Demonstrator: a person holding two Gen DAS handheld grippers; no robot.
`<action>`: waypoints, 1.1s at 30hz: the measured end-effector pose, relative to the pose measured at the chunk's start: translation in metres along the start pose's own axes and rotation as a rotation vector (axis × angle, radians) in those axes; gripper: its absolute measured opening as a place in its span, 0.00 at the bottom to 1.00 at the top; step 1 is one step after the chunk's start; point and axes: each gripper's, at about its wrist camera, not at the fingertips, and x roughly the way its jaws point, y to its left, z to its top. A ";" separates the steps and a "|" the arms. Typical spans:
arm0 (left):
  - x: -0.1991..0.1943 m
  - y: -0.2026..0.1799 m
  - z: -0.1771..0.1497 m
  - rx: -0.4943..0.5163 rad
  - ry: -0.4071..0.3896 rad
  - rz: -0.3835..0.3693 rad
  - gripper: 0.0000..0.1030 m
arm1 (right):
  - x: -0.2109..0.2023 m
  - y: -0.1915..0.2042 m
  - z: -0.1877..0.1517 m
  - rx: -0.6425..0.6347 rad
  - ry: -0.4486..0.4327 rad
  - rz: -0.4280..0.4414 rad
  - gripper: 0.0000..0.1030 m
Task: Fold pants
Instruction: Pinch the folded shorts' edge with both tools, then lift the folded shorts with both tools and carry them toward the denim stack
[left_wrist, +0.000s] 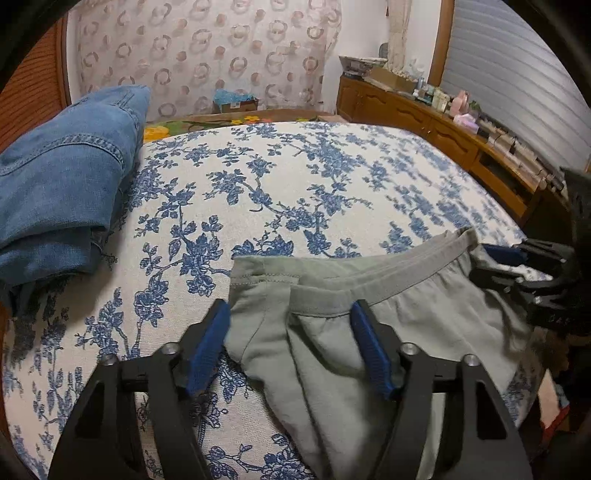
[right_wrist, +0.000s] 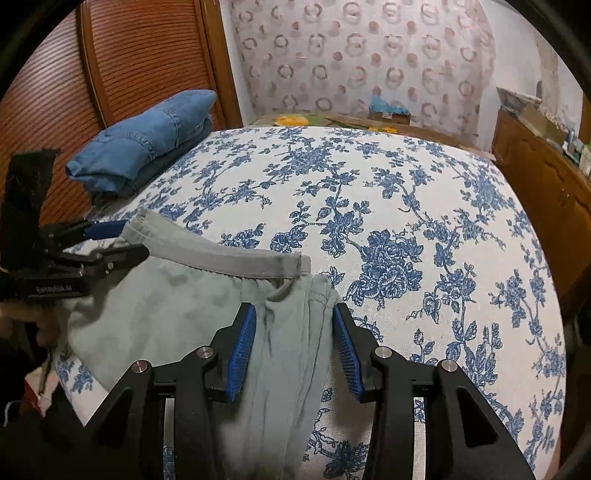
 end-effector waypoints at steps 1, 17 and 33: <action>0.000 0.000 0.000 -0.001 -0.001 -0.009 0.58 | 0.000 0.001 0.000 -0.004 0.000 -0.003 0.43; -0.032 -0.019 0.003 0.029 -0.092 -0.079 0.19 | -0.008 -0.012 -0.005 0.073 -0.015 0.108 0.11; -0.089 -0.030 0.021 0.043 -0.253 -0.066 0.19 | -0.075 0.011 -0.002 0.007 -0.226 0.054 0.10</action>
